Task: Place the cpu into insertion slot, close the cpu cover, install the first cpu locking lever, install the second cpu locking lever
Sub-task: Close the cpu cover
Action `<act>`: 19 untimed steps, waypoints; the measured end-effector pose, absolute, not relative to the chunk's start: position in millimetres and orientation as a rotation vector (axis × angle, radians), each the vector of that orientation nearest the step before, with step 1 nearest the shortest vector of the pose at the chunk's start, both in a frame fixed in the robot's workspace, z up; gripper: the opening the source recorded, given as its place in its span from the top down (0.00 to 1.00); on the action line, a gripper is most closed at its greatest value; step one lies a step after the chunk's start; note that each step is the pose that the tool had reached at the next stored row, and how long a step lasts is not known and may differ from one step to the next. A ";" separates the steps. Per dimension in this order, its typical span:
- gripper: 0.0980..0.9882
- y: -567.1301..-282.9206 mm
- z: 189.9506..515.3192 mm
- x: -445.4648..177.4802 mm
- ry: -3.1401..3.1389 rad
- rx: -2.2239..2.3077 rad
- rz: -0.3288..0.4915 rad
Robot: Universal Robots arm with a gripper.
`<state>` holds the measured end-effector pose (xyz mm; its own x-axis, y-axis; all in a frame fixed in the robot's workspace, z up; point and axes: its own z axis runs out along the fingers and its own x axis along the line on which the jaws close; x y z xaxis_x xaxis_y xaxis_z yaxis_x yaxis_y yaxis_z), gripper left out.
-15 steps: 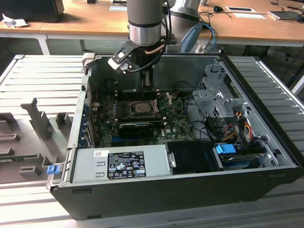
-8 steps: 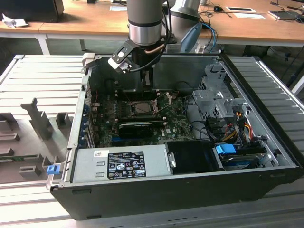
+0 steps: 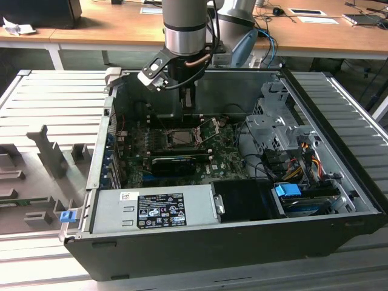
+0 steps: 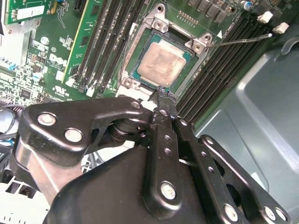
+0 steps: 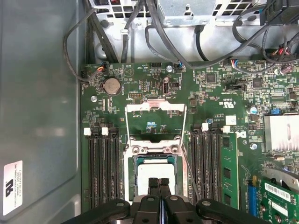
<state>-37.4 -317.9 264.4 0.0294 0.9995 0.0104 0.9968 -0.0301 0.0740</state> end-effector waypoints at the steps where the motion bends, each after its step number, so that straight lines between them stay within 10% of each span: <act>1: 0.99 -317.9 264.7 -37.4 2.155 2.220 0.091; 19: 0.99 -317.7 265.8 -22.6 2.155 2.221 0.091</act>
